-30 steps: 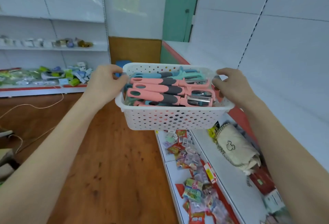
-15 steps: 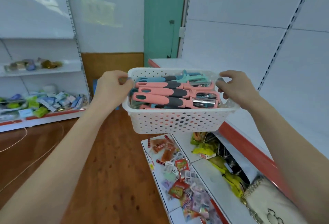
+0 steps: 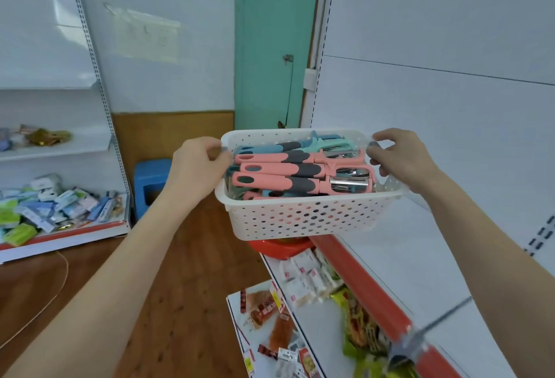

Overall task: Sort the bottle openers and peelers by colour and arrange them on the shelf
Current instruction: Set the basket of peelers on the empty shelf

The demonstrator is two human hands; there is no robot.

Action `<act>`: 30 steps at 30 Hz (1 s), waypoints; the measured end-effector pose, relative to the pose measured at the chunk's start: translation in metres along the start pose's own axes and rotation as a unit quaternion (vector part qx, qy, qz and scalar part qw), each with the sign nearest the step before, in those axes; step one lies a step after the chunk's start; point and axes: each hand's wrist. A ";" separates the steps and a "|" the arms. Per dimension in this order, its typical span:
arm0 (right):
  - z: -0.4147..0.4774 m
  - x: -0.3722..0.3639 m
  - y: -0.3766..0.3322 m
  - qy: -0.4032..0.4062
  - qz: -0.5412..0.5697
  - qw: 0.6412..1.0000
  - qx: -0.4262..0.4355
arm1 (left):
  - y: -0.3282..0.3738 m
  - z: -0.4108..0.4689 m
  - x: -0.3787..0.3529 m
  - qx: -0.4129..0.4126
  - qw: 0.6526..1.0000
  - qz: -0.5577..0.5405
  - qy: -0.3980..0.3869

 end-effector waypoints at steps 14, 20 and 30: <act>0.186 -0.095 0.023 0.077 -0.034 0.995 -0.056 | -0.073 0.225 -0.109 -0.046 0.994 -0.051 -0.080; 0.245 -0.104 0.046 0.086 -0.061 0.992 -0.075 | -0.077 0.267 -0.155 -0.042 0.989 -0.089 -0.112; 0.330 -0.125 0.088 0.031 -0.132 0.988 -0.074 | -0.076 0.296 -0.211 0.028 0.981 -0.100 -0.163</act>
Point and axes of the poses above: each hand's wrist, its own z-axis towards the middle knuckle, its own x-axis out of the back of the hand, y = z × x, and after that the axes turned 2 degrees about z, right-handed
